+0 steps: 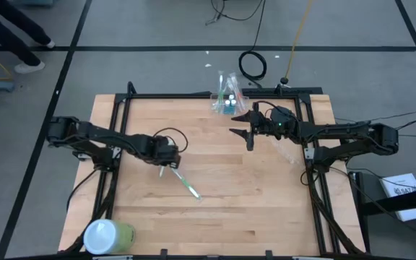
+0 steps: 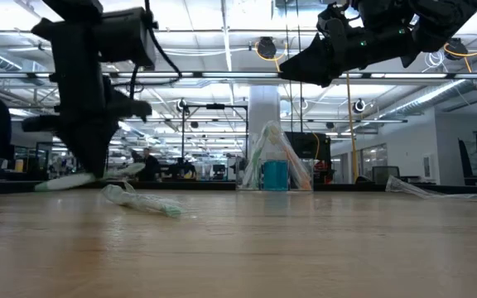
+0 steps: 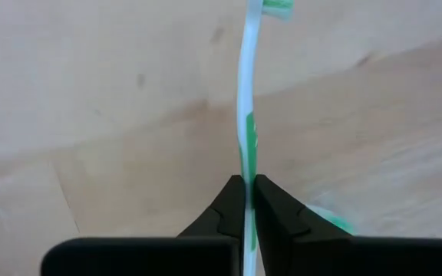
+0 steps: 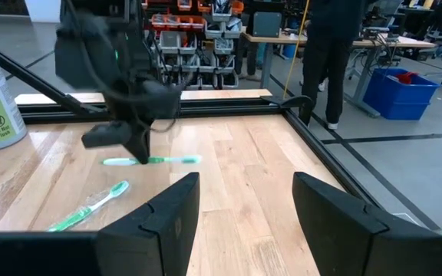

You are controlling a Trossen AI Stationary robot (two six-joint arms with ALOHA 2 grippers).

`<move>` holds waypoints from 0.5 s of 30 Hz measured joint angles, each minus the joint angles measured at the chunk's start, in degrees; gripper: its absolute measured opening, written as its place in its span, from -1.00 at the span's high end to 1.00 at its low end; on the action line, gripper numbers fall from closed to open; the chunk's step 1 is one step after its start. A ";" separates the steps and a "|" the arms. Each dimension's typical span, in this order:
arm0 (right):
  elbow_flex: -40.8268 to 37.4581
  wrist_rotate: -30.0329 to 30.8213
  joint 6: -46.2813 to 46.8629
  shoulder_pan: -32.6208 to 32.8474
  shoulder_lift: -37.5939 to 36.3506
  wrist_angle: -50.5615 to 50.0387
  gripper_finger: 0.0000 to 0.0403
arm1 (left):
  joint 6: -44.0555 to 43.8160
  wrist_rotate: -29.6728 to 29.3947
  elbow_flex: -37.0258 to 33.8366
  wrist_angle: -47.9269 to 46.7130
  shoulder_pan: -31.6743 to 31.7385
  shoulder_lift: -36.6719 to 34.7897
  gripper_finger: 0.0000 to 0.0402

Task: Pick & Place toothbrushing station
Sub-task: Put the green toothbrush into the transparent organizer

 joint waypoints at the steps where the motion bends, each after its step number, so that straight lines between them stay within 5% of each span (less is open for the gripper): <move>1: 0.00 0.04 0.00 0.00 0.00 0.02 0.00 | 0.99 -1.24 0.00 0.26 0.15 -1.18 0.94; 7: 0.00 0.08 0.62 0.00 1.24 0.96 0.00 | 12.69 -8.97 0.00 8.76 1.49 -8.42 0.93; 15: 0.02 -0.19 5.98 0.02 8.13 12.85 0.00 | 47.26 -10.51 0.04 37.61 3.22 -10.86 0.96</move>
